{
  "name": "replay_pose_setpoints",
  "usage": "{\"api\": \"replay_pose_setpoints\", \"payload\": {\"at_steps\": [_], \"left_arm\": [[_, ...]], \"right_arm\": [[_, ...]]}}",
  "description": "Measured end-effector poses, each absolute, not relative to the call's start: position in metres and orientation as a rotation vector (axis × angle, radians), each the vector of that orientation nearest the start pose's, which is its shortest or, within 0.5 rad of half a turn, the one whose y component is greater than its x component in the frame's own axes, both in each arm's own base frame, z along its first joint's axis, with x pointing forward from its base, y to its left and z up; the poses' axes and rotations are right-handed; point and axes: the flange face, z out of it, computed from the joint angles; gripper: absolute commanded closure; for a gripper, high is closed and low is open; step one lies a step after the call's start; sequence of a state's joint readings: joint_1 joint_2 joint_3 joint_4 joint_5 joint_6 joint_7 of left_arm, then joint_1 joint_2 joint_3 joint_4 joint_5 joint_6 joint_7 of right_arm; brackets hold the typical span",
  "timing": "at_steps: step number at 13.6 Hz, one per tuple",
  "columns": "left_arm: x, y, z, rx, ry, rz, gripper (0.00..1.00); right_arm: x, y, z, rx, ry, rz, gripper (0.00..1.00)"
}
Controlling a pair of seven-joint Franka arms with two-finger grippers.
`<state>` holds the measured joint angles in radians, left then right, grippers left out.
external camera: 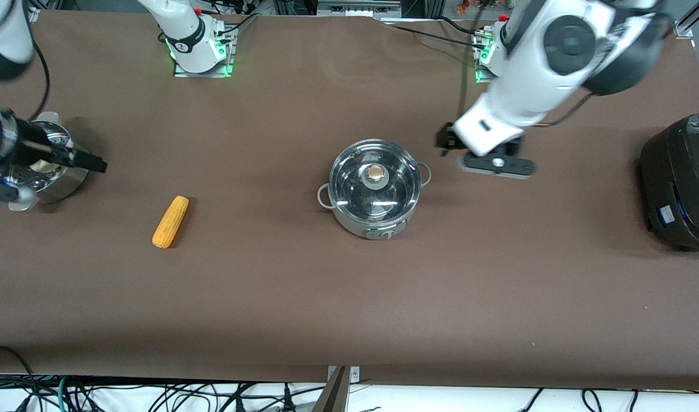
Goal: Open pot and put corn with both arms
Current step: 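Reach the left gripper to the lid knob while the right gripper reaches the corn, then lift the glass lid with the left gripper while the right gripper lifts the corn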
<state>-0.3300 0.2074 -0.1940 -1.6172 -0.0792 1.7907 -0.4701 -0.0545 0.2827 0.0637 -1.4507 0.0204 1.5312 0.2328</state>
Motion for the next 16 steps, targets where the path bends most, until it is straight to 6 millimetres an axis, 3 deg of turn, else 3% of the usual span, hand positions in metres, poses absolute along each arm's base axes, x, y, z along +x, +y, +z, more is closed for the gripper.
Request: {"api": "replay_pose_setpoints", "payload": {"at_steps": [2, 4, 7, 10, 11, 13, 14, 15, 16], "left_arm": [[0.532, -0.369, 0.472, -3.235, -0.026, 0.145, 0.00], [0.530, -0.409, 0.434, -3.201, 0.025, 0.077, 0.00], [0.525, -0.443, 0.376, -3.146, 0.127, 0.051, 0.00], [0.516, -0.458, 0.347, -3.124, 0.177, 0.091, 0.02], [0.515, -0.459, 0.346, -3.122, 0.193, 0.093, 0.16], [0.516, -0.460, 0.348, -3.123, 0.232, 0.087, 0.66], [0.517, -0.459, 0.349, -3.121, 0.261, 0.085, 0.83], [0.518, -0.458, 0.350, -3.119, 0.289, 0.084, 0.85], [0.519, -0.458, 0.350, -3.116, 0.321, 0.083, 0.92]], "right_arm": [[0.657, -0.001, 0.446, -3.084, 0.354, 0.280, 0.00], [0.680, -0.003, 0.381, -3.079, 0.347, 0.255, 0.00], [0.690, -0.003, 0.299, -3.074, 0.356, 0.157, 0.00], [0.673, -0.001, 0.243, -3.072, 0.362, 0.078, 0.00], [0.667, 0.000, 0.232, -3.071, 0.363, 0.060, 0.00], [0.657, 0.001, 0.215, -3.070, 0.362, 0.028, 0.01], [0.652, 0.002, 0.208, -3.070, 0.361, 0.028, 0.07], [0.647, 0.003, 0.200, -3.071, 0.360, 0.034, 0.21], [0.642, 0.003, 0.194, -3.071, 0.359, 0.033, 0.50]]}}
